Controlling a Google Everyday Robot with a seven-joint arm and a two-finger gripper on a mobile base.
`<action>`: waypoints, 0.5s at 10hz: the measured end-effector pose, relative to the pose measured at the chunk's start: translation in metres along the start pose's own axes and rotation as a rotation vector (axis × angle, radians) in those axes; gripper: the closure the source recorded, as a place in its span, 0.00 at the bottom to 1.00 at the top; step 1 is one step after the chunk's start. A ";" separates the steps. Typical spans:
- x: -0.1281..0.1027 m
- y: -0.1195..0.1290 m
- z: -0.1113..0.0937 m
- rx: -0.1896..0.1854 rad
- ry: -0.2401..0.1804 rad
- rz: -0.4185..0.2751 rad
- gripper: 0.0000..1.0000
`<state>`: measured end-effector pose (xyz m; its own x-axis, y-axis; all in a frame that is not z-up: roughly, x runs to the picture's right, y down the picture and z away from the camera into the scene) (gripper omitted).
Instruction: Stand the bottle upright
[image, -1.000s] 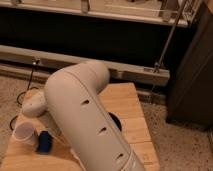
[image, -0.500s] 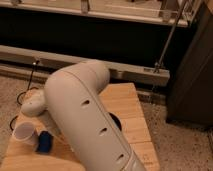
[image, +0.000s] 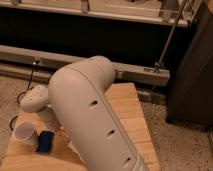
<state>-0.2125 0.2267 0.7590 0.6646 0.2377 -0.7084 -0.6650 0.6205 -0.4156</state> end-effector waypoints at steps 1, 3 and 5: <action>-0.002 -0.002 -0.006 -0.001 -0.020 0.001 0.82; -0.009 -0.003 -0.028 0.000 -0.084 -0.004 0.82; -0.011 -0.004 -0.047 0.009 -0.146 -0.001 0.82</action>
<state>-0.2328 0.1862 0.7416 0.7082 0.3429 -0.6171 -0.6616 0.6274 -0.4106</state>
